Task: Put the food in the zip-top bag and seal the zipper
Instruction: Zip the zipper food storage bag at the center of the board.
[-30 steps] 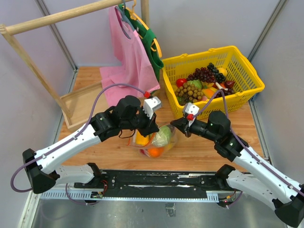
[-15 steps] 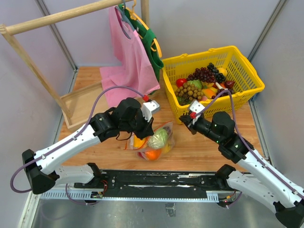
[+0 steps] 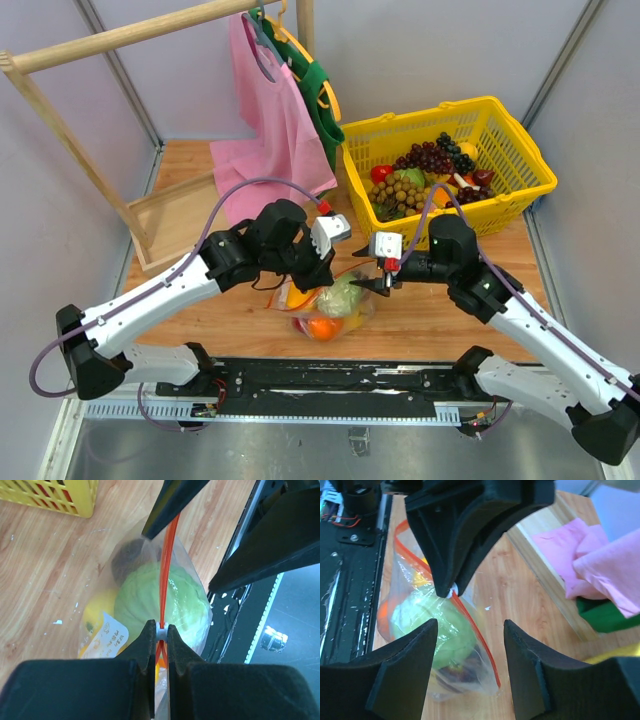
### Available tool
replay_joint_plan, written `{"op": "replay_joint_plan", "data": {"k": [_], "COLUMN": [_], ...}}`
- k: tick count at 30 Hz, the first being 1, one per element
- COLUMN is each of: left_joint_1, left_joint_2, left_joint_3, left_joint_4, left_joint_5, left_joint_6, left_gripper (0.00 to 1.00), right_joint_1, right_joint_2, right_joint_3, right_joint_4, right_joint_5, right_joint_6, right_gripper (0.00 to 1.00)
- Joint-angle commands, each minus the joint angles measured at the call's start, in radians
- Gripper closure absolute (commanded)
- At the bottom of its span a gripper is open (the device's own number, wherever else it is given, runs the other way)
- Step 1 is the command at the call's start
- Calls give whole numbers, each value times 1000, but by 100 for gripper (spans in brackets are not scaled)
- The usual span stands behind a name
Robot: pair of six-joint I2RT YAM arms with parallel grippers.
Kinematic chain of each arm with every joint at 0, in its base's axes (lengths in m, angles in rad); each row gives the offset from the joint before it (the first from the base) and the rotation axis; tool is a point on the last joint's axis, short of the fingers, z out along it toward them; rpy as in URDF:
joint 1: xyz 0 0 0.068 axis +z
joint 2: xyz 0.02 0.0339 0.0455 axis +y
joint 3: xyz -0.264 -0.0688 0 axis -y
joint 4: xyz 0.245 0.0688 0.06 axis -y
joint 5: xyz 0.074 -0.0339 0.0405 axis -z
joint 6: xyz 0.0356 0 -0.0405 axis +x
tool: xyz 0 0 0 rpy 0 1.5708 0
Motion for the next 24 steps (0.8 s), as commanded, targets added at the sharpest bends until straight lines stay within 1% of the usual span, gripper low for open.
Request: {"op": "replay_joint_plan", "data": {"k": [1, 7, 10, 12, 14, 16, 17, 21, 24], "left_joint_1": [-10, -15, -16, -17, -17, -17, -17, -17, -17], "left_joint_2": [5, 6, 5, 2, -2, -9, -11, -36, -60], "left_joint_3": [45, 39, 38, 36, 32, 24, 14, -26, -64], "left_joint_4": [66, 82, 88, 93, 101, 104, 106, 113, 123], "left_joint_5": [65, 86, 79, 80, 84, 75, 66, -9, -45], "left_joint_6": [40, 42, 42, 39, 34, 27, 22, -23, -65], "left_gripper": [100, 100, 100, 100, 100, 100, 100, 100, 100], "right_joint_1": [-6, 7, 28, 45, 52, 53, 56, 77, 86], "right_joint_2": [36, 81, 103, 118, 131, 140, 139, 91, 48], "right_joint_3": [0, -16, -12, -6, -2, 0, 0, -52, -90], "right_joint_4": [-19, -16, -47, -78, -84, -80, -74, 9, 61], "right_joint_5": [-126, -98, -74, -52, -41, -20, 1, 177, 372], "right_joint_6": [-103, -134, -156, -174, -164, -136, -123, -39, 33], "right_gripper": [44, 50, 54, 60, 76, 95, 99, 99, 100]}}
